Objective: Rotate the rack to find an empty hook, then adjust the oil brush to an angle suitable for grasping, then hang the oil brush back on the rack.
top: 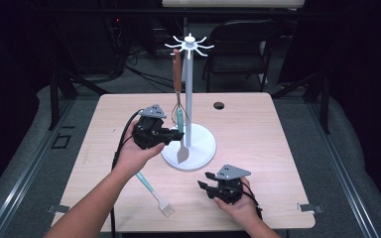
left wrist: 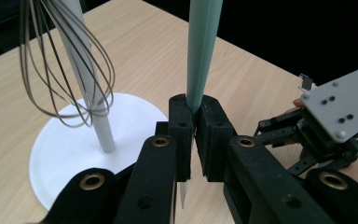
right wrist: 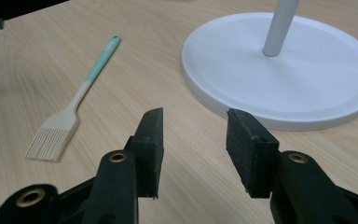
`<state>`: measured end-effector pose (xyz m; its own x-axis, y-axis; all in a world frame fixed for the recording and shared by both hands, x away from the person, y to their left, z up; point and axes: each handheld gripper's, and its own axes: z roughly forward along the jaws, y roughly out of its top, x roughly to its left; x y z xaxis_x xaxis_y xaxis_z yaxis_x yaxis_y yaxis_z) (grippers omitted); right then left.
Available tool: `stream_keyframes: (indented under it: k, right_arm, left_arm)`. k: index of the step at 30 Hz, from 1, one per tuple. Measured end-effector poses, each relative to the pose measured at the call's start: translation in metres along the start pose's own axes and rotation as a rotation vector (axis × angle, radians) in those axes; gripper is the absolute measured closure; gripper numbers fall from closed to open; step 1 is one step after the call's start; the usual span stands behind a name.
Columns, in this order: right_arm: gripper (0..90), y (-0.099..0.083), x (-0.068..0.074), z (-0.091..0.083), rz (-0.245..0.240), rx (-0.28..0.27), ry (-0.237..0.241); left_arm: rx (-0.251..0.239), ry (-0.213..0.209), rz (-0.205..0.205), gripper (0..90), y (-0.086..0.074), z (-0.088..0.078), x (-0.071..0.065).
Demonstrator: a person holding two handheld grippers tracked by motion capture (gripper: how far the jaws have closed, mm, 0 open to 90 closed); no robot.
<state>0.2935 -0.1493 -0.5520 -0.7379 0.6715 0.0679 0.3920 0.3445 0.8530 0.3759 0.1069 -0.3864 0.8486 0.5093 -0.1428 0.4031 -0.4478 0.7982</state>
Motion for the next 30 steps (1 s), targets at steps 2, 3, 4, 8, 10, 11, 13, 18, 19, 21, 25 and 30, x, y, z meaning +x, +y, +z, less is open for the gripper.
stream_keyframes:
  k: [2, 3, 4, 8, 10, 11, 13, 18, 19, 21, 25, 30]
  right_arm:
    - [56.7, 0.0, 0.0, 0.0, 0.001, 0.004, -0.001]
    - [56.6, -0.001, 0.0, 0.001, 0.005, 0.002, -0.002]
    - [56.6, -0.001, -0.001, 0.001, 0.004, 0.002, -0.001]
    - [56.6, -0.001, -0.001, 0.001, 0.005, -0.001, -0.002]
    - [56.6, -0.001, -0.001, 0.001, 0.007, -0.004, 0.0]
    - [56.6, -0.001, -0.001, 0.002, 0.008, -0.004, 0.0]
    - [56.6, -0.001, -0.002, 0.002, 0.01, -0.001, -0.003]
    - [56.5, -0.001, -0.003, 0.001, 0.01, 0.003, -0.003]
    - [56.5, -0.001, -0.003, 0.001, 0.011, -0.002, -0.003]
    - [56.4, -0.001, -0.003, 0.0, 0.011, -0.002, -0.006]
    - [56.4, -0.001, -0.004, 0.0, 0.022, -0.012, -0.005]
    - [56.3, -0.001, -0.005, -0.001, 0.026, -0.016, -0.002]
  left_arm:
    - [-0.008, -0.002, 0.005, 84.9, 0.007, -0.004, 0.0]
    - [-0.006, -0.005, 0.009, 84.9, 0.011, -0.006, 0.001]
    - [-0.004, -0.005, 0.011, 84.9, 0.014, -0.007, 0.001]
    - [0.002, 0.004, 0.031, 84.9, 0.029, -0.012, 0.003]
    - [-0.001, 0.004, 0.036, 85.0, 0.037, -0.016, 0.004]
    - [0.0, 0.001, 0.037, 84.9, 0.041, -0.017, 0.005]
    - [-0.007, 0.002, 0.038, 84.9, 0.049, -0.021, 0.007]
    - [-0.026, 0.0, 0.043, 84.9, 0.071, -0.029, 0.007]
    - [-0.029, -0.004, 0.047, 84.9, 0.075, -0.031, 0.007]
    - [-0.036, -0.017, 0.053, 84.9, 0.084, -0.033, 0.007]
    - [-0.045, -0.042, 0.04, 84.9, 0.1, -0.035, 0.008]
    - [-0.045, -0.053, 0.035, 85.0, 0.11, -0.032, 0.009]
